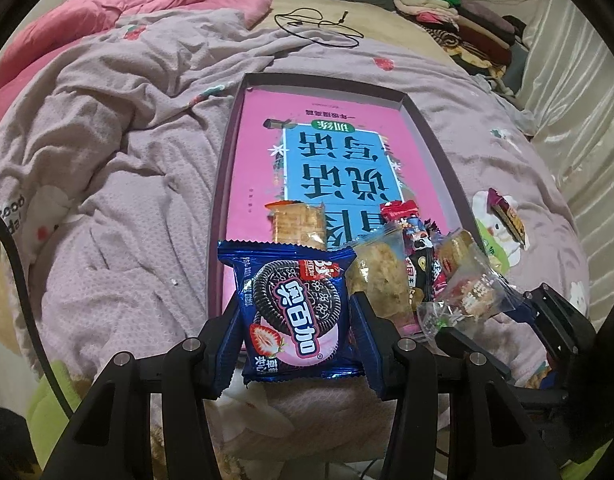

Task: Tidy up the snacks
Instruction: 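Lower the Oreo packet and bagged bun into the tray, then open the right tool to release the bun while the left tool releases the Oreo packet, then move both open tools back to the snack pile, then grasp the purple rice-roll bar with the right tool while the left tool grasps the green packet, then lift the rice-roll bar and green packet and carry them over the tray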

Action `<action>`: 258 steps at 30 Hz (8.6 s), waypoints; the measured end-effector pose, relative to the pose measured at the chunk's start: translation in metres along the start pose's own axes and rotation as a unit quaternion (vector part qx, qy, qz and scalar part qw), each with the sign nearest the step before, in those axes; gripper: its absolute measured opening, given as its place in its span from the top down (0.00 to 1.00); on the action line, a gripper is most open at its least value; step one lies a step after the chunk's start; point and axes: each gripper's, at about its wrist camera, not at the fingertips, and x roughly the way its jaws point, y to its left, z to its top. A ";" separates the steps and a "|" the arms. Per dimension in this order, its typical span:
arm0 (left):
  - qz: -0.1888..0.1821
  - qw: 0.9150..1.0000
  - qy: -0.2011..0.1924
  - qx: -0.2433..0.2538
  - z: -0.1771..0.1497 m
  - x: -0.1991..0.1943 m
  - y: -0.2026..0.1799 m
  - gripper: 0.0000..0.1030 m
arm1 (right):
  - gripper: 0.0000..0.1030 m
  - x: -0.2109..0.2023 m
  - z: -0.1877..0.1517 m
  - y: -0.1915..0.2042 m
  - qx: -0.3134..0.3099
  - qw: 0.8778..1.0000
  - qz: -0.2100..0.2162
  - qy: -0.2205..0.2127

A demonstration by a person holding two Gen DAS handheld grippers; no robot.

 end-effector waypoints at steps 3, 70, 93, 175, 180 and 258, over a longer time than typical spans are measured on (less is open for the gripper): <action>0.000 1.000 -0.001 0.002 0.001 0.002 -0.002 0.48 | 0.50 0.002 0.000 -0.001 -0.001 1.000 -0.005 0.000; 0.019 0.999 -0.024 -0.023 0.010 -0.012 0.008 0.38 | 0.34 -0.026 0.003 -0.031 0.038 0.998 -0.020 -0.038; -0.054 0.992 -0.034 0.112 0.018 -0.038 -0.117 0.32 | 0.29 -0.085 -0.011 -0.166 0.176 0.976 -0.102 -0.075; -0.024 0.950 0.110 0.291 0.013 0.079 -0.247 0.80 | 0.81 -0.081 -0.027 -0.250 0.229 0.966 -0.075 -0.096; -0.038 0.956 0.102 0.273 0.020 0.072 -0.239 0.80 | 0.81 -0.084 -0.028 -0.251 0.234 0.964 -0.074 -0.106; -0.019 0.989 -0.013 0.146 0.039 -0.019 -0.117 0.66 | 0.81 -0.077 0.013 -0.127 0.182 0.977 0.036 -0.103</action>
